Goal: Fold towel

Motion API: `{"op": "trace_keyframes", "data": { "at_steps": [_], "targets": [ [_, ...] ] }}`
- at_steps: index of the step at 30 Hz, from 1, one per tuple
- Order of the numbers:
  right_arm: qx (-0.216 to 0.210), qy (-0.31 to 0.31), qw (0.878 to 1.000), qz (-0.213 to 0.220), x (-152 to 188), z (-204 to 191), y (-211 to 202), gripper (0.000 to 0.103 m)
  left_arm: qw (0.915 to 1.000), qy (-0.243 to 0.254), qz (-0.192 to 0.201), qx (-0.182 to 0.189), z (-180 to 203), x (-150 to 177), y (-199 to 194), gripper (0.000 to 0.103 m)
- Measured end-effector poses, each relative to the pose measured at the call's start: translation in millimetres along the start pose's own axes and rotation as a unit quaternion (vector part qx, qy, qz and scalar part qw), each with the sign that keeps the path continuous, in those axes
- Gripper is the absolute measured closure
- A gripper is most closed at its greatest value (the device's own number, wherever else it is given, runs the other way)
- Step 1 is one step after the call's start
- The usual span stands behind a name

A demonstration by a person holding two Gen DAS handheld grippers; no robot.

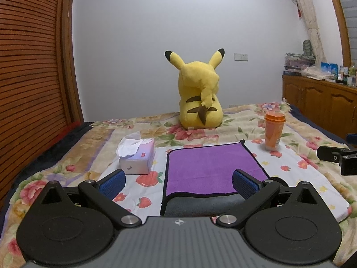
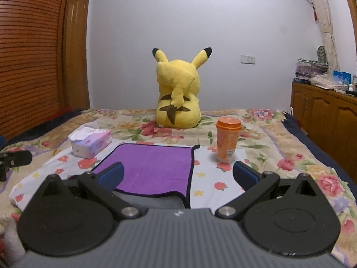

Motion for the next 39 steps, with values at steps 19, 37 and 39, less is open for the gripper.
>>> {"op": "trace_keyframes", "data": {
  "at_steps": [19, 37, 39],
  "targets": [
    [-0.007, -0.02, 0.999, -0.047, 7, -8, 28, 0.0, 0.9977, -0.009, -0.063, 0.024, -4, 8, 40, 0.0],
    [-0.02, -0.029, 0.996, -0.08, 14, -10, 59, 0.0, 0.9943, -0.008, -0.098, 0.043, -11, 10, 80, 0.0],
    [-0.02, -0.031, 0.996, -0.081, 14, -11, 65, 0.0, 0.9938, -0.006, -0.101, 0.047, -10, 10, 83, 0.0]
  ]
}}
Point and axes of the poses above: each gripper's, at about its wrist camera, not at the fingertips, and y roughly the way its jaws point, z to its right, x to its underside, the point moved 7 cm from there along y, roughly the way its jaws point, and after that the axes turned 3 degrees about x, right-handed, at the moved point
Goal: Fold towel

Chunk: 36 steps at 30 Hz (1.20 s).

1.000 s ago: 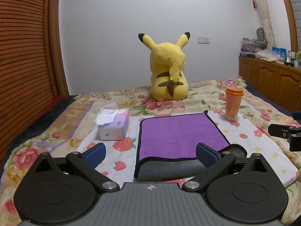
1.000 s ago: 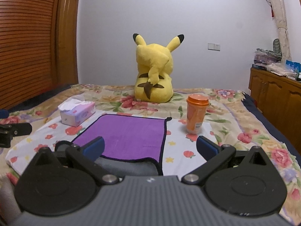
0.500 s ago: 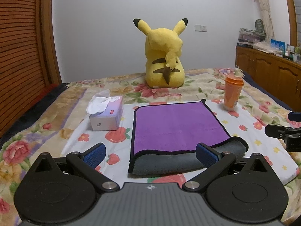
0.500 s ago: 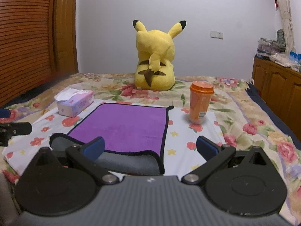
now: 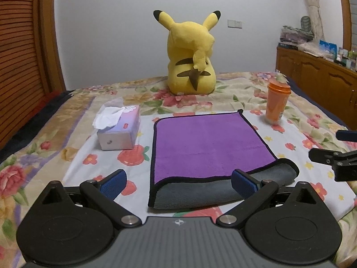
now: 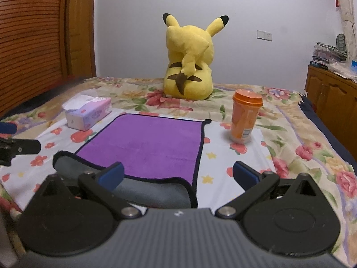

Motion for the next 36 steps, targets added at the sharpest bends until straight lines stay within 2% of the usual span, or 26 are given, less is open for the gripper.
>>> {"op": "trace_keyframes", "data": {
  "at_steps": [11, 13, 14, 15, 25, 32, 36],
  "targets": [
    [-0.02, -0.003, 0.999, -0.032, 3, 2, 31, 0.001, 0.9996, 0.008, -0.025, 0.013, -6, 1, 23, 0.007],
    [-0.026, -0.004, 0.999, -0.039, 3, 1, 36, 0.005, 0.9993, 0.005, -0.035, 0.015, -9, 2, 30, 0.01],
    [-0.029, -0.005, 0.999, -0.043, 3, 1, 39, 0.014, 0.999, 0.004, -0.041, 0.016, -11, 3, 34, 0.011],
    [-0.032, -0.006, 0.998, -0.05, 4, 1, 42, 0.017, 0.9988, 0.002, -0.046, 0.016, -13, 4, 38, 0.011],
    [-0.059, -0.012, 0.992, -0.106, 18, -3, 70, 0.017, 0.9973, -0.024, -0.064, 0.027, -33, 4, 66, 0.018],
    [-0.067, -0.009, 0.989, -0.131, 25, -3, 84, 0.018, 0.9957, -0.022, -0.085, 0.03, -42, 10, 87, 0.028],
    [-0.067, -0.005, 0.988, -0.142, 28, 1, 92, 0.018, 0.9929, -0.029, -0.107, 0.043, -44, 16, 98, 0.03]
  ]
}}
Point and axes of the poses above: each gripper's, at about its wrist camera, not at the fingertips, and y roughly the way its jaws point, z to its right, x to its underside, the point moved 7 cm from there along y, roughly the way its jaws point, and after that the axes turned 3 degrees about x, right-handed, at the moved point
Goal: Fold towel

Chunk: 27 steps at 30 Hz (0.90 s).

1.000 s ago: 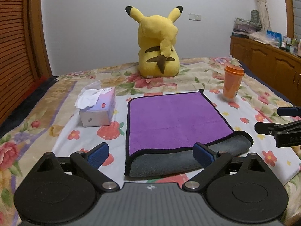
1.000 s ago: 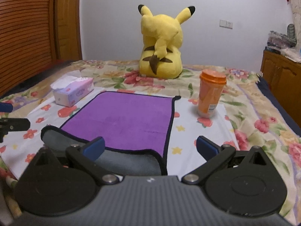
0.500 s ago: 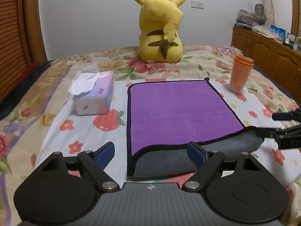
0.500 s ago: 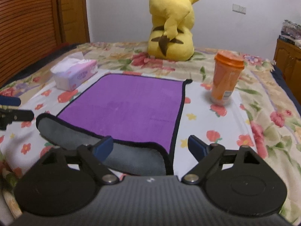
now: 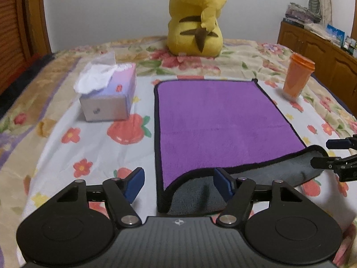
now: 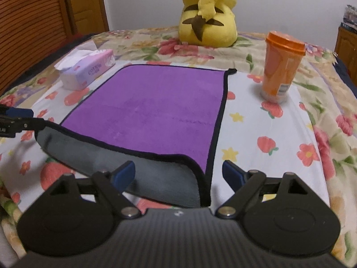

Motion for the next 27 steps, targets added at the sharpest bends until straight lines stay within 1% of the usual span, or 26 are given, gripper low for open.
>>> {"op": "trace_keyframes", "data": {
  "at_steps": [3, 5, 10, 17, 21, 22, 24, 25, 27],
  "targets": [
    [-0.003, 0.007, 1.0, -0.007, 1, 3, 4, 0.02, 0.9999, 0.003, -0.013, 0.008, 0, 5, 6, 0.033],
    [-0.005, 0.011, 1.0, -0.012, 2, 4, 7, 0.021, 0.9997, 0.003, -0.021, 0.012, 0, 7, 10, 0.038],
    [-0.013, 0.014, 1.0, -0.025, 4, 4, 12, 0.025, 0.9993, -0.001, -0.031, 0.021, 1, 8, 15, 0.046],
    [-0.021, 0.025, 0.999, -0.035, 6, 4, 14, 0.036, 0.9983, -0.015, -0.044, 0.034, 0, 14, 18, 0.046],
    [-0.025, 0.027, 0.999, -0.039, 6, 5, 14, 0.048, 0.998, -0.013, -0.053, 0.033, 2, 18, 20, 0.05],
    [-0.025, 0.027, 0.999, -0.04, 6, 5, 14, 0.05, 0.9979, -0.013, -0.056, 0.032, 2, 19, 21, 0.053],
    [-0.022, 0.025, 0.999, -0.04, 6, 5, 14, 0.061, 0.9977, -0.014, -0.058, 0.033, 2, 20, 22, 0.056],
    [-0.021, 0.024, 0.999, -0.041, 7, 5, 15, 0.064, 0.9976, -0.017, -0.058, 0.035, 2, 20, 21, 0.058],
    [-0.02, 0.023, 0.999, -0.043, 7, 5, 15, 0.075, 0.9974, -0.022, -0.058, 0.037, 2, 20, 21, 0.063]
  ]
}}
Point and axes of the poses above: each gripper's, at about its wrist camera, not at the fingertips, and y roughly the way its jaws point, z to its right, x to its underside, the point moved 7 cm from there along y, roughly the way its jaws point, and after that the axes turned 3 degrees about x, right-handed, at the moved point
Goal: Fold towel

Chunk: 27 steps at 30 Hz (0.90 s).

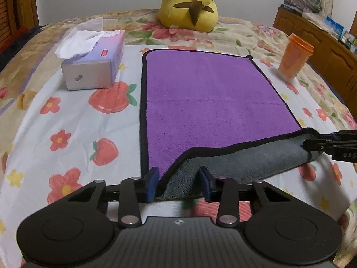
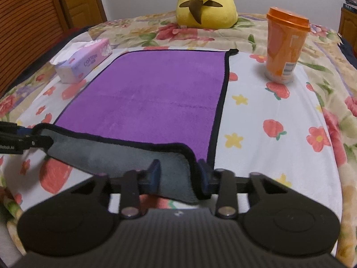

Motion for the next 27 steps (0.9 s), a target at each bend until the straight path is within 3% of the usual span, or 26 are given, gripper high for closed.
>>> {"op": "trace_keyframes", "data": {
  "at_steps": [7, 8, 11, 27],
  "targets": [
    [-0.001, -0.007, 1.0, -0.003, 1, 0, 1, 0.086, 1.0, 0.005, 0.0, -0.005, 1, 0, 0, 0.076],
    [-0.001, -0.009, 1.0, -0.004, 2, 0, 1, 0.094, 1.0, 0.006, 0.001, -0.004, 1, 0, -1, 0.079],
    [0.0, -0.014, 1.0, -0.005, 3, -1, 2, 0.098, 0.9999, 0.007, 0.008, -0.004, 1, -1, -3, 0.083],
    [-0.005, 0.003, 0.999, 0.043, -12, 4, -13, 0.098, 0.9977, 0.015, 0.066, 0.007, 11, -17, -24, 0.09]
  ]
}}
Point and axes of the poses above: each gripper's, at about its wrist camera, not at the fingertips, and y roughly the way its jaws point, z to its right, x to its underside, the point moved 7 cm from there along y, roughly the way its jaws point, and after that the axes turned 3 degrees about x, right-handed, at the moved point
